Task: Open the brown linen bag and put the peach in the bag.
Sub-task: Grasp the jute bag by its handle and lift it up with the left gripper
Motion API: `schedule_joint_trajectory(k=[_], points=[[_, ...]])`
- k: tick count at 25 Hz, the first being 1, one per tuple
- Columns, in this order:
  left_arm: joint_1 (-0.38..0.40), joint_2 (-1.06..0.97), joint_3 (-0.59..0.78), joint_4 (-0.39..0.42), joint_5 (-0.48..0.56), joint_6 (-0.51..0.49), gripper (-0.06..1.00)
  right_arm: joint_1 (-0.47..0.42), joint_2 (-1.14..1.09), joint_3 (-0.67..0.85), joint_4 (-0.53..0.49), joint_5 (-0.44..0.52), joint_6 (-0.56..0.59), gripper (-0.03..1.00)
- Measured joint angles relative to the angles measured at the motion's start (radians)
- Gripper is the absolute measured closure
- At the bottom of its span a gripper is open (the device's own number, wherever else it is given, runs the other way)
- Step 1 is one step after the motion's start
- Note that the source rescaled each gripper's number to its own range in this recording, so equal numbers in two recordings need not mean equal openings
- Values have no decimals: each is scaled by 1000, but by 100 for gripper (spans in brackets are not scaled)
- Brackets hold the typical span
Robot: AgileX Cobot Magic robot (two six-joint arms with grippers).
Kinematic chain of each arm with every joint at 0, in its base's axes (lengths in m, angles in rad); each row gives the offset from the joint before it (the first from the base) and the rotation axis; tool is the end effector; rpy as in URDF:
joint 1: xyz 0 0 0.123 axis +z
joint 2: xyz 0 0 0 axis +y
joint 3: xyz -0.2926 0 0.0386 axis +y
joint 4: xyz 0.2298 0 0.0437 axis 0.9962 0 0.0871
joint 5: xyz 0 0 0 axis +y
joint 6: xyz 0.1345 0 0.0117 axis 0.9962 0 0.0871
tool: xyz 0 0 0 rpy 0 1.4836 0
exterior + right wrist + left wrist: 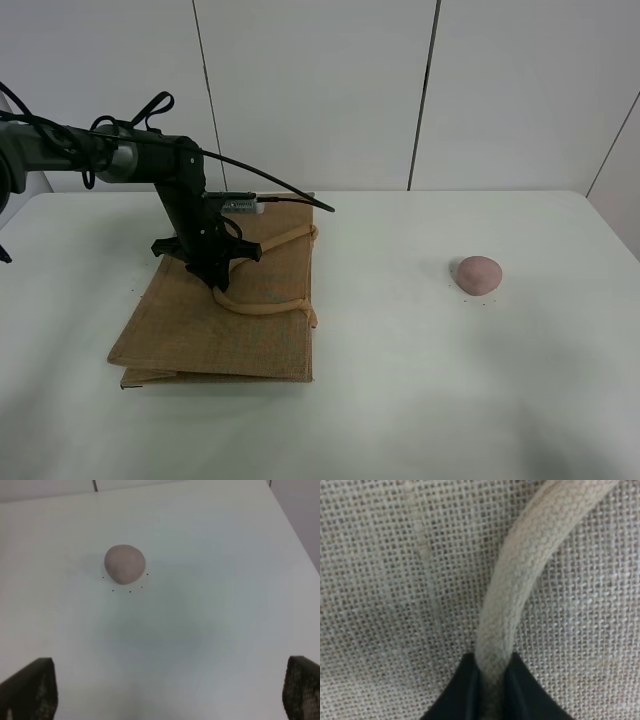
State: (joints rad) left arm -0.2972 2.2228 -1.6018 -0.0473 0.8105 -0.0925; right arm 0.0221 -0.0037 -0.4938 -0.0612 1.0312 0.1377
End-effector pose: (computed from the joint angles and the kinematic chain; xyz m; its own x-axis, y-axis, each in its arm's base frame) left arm 0.4297 -0.1365 0.1025 -0.9618 0.1641 -0.2192 0.1815 0.9815 -0.0612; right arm 0.0101 -0.0069 0.2504 -0.4259 0.0965 -0.8996 0.0708 0.9948 0.0732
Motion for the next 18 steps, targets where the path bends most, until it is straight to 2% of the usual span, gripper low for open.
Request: schedule_joint_trajectory(k=[2,5,12,15,18], points=[[0,0,-3,-1,7,0,94,0,0,0,0,0,0,-3],[0,3,-52,-2,79,5,94,0,0,0,0,0,0,-3],[0,4,-356,-1,348,29,94,0,0,0,0,0,0,-3],[0,0,-491,-1,349,31,94,0,0,0,0,0,0,-3],[0,-34,-555,-1,351,31,94,0,0,0,0,0,0,-3]])
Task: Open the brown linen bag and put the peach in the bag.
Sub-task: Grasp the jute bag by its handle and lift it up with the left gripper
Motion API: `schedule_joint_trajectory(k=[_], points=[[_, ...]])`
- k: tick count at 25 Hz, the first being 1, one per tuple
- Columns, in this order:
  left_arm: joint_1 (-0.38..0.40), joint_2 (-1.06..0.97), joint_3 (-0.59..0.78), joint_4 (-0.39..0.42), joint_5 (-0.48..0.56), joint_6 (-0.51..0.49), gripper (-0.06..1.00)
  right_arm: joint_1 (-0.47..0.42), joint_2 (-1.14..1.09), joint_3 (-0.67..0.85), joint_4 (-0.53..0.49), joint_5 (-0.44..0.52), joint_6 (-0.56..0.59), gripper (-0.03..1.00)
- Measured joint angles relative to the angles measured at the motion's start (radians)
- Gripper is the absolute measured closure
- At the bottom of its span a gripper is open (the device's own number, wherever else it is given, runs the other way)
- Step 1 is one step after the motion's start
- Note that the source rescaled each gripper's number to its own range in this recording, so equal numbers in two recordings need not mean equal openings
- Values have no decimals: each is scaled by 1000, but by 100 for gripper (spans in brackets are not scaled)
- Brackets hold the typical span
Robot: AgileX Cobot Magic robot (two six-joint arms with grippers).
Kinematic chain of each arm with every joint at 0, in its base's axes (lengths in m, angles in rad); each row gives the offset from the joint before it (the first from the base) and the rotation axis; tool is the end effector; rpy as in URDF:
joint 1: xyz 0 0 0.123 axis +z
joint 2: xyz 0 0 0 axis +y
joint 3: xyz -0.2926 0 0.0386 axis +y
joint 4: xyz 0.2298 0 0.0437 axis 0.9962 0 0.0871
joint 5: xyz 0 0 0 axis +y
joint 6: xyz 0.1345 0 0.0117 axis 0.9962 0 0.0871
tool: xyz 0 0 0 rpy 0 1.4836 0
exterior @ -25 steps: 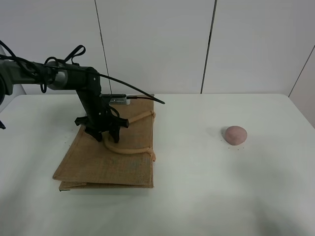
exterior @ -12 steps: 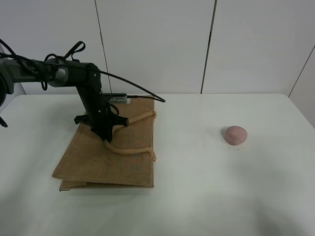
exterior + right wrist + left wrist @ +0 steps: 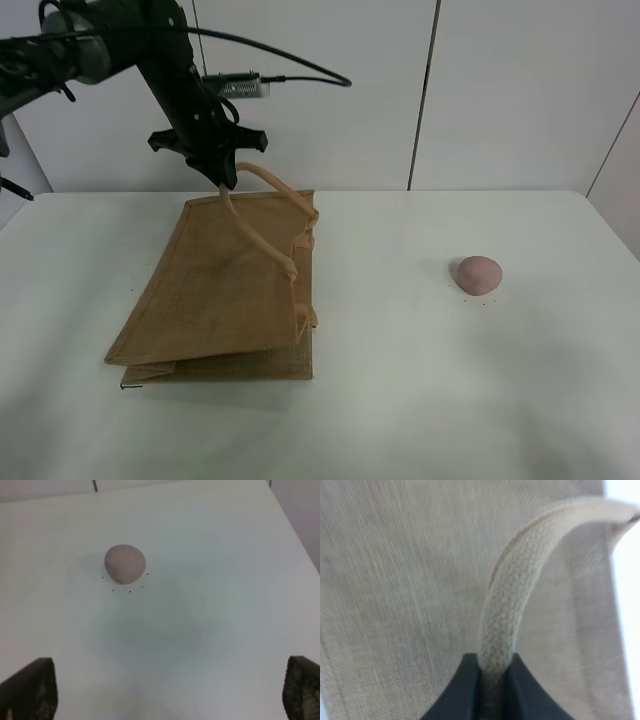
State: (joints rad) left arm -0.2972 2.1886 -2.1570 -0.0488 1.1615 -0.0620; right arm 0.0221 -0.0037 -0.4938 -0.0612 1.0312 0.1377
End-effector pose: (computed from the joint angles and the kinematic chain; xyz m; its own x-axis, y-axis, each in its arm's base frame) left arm 0.4691 -0.1500 0.2550 -0.8770 0.1836 -0.4440 0.2412 0.9675 -0.0764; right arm 0.0101 -0.0069 0.2504 -0.4259 0.0965 -0.8996 0.0708 0.9948 0.0732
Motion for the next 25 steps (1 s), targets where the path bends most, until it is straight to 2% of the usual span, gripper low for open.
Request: schedule_joint_trajectory(k=[11,16,25], points=[[0,-185,-23,41,2,6,94,0,0,0,0,0,0,-3],[0,-221,-31,78,2,7,94,0,0,0,0,0,0,-3],[0,-257,-33,85,2,25,94,0,0,0,0,0,0,-3]])
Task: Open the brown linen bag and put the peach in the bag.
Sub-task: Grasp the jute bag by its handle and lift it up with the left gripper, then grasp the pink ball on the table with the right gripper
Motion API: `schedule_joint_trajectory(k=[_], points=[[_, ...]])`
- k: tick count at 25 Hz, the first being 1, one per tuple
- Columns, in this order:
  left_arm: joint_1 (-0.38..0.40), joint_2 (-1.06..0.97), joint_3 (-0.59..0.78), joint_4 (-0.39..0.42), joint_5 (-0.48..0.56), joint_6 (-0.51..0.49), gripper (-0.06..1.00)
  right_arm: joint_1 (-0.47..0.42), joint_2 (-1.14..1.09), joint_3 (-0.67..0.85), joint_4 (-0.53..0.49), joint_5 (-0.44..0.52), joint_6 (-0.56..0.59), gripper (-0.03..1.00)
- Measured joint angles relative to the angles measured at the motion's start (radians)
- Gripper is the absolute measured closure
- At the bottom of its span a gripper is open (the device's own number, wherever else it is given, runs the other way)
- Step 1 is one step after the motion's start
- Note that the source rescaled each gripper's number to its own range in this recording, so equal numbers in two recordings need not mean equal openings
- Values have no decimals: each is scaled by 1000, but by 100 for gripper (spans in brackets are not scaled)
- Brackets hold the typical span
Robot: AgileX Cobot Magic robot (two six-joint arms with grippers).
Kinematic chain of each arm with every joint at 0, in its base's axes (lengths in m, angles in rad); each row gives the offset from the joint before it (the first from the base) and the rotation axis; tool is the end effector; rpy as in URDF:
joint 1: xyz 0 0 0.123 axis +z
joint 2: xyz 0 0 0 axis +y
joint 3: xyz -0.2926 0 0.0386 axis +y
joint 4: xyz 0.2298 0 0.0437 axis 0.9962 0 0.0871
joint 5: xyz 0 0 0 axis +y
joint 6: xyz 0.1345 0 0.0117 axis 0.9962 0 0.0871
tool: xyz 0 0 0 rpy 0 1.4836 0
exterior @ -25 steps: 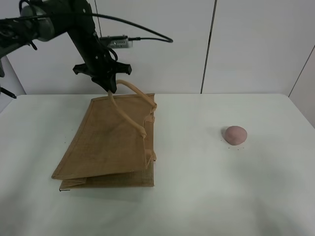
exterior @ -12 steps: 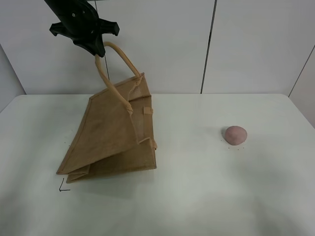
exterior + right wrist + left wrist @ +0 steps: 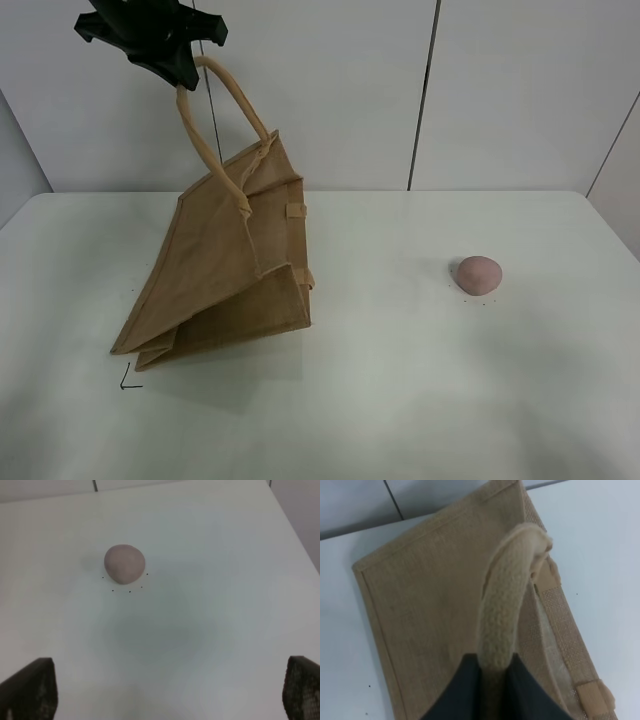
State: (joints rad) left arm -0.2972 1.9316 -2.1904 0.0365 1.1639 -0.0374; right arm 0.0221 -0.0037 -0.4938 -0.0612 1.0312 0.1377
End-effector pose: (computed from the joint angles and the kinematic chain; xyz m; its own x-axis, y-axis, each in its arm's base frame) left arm 0.4245 -0.1253 0.3857 -0.7036 0.1915 -0.6843 0.2547 0.9670 0.0087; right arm 0.0101 -0.0069 0.2504 -0.4259 0.0965 -0.8996 0.0708 0.9948 0.0732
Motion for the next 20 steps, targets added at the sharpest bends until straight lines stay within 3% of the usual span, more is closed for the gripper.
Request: schedule_joint_trajectory(k=[14,20], points=[[0,-18,0,0,0,5,94,0,14,-9,2,1,-3,-3],[0,-18,0,0,0,5,94,0,315,-135,24,0,-38,-3]])
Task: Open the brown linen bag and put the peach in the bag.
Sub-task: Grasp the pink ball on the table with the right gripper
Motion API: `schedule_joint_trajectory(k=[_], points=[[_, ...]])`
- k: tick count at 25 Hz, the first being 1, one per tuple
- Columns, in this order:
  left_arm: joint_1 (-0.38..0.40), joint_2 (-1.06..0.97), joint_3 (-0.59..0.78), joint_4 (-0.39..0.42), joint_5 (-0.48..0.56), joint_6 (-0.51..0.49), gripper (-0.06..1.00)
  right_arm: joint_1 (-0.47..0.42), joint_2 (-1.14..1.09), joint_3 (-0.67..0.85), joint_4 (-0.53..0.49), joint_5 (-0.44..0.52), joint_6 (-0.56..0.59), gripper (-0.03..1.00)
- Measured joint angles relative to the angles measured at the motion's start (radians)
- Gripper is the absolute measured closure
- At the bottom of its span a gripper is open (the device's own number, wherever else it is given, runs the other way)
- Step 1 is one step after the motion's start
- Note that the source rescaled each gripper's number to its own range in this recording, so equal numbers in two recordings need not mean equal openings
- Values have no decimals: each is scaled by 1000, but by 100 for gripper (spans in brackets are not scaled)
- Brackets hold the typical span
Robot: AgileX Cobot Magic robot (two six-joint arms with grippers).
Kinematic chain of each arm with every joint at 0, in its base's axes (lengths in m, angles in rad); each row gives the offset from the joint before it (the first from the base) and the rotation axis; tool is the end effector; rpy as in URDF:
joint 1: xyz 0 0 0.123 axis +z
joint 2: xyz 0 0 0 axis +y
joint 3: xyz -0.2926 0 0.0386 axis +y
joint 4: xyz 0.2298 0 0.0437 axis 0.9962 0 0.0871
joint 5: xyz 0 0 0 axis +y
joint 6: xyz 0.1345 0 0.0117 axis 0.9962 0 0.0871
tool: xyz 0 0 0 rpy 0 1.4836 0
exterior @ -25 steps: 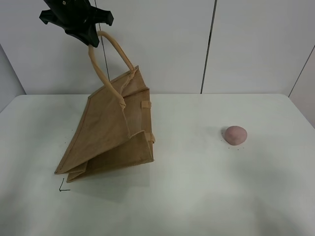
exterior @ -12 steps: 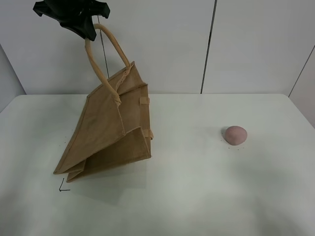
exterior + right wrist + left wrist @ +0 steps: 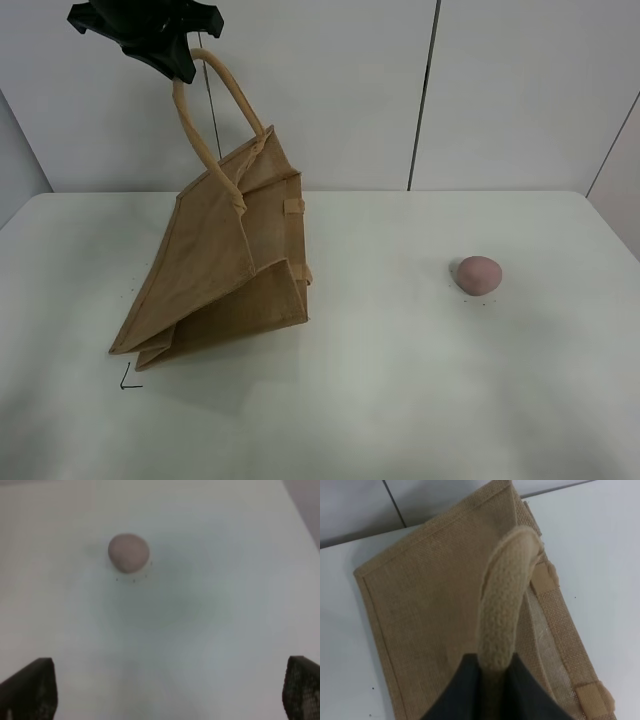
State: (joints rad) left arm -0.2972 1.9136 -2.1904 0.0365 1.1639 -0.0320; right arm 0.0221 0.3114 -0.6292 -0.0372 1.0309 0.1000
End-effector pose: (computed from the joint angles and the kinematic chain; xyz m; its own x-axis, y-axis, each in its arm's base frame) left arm 0.4199 -0.1239 0.3936 -0.6903 0.1931 -0.6973 0.2583 0.9660 0.0118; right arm 0.0474 -0.0033 0.2836 -0.5832 0.0679 -0.8095 0.0510 0.9976 0.0469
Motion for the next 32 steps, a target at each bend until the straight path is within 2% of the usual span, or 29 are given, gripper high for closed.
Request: schedule_joint_trajectory(k=[4,13,18,22,29,32], points=[[0,0,0,0,0,0,94,0,267,-109,29,0,-60,-3],[0,-1,0,0,0,0,94,0,860,-309,81,-32,-72,-3],[0,-1,0,0,0,0,94,0,1126,-455,99,-85,-100,-3],[0,-1,0,0,0,0,94,10,1289,-587,102,-111,-119,-3],[0,-1,0,0,0,1,94,115,1502,-802,100,-122,-129,-3],[0,-1,0,0,0,1,94,125,1574,-849,99,-128,-110,-3]])
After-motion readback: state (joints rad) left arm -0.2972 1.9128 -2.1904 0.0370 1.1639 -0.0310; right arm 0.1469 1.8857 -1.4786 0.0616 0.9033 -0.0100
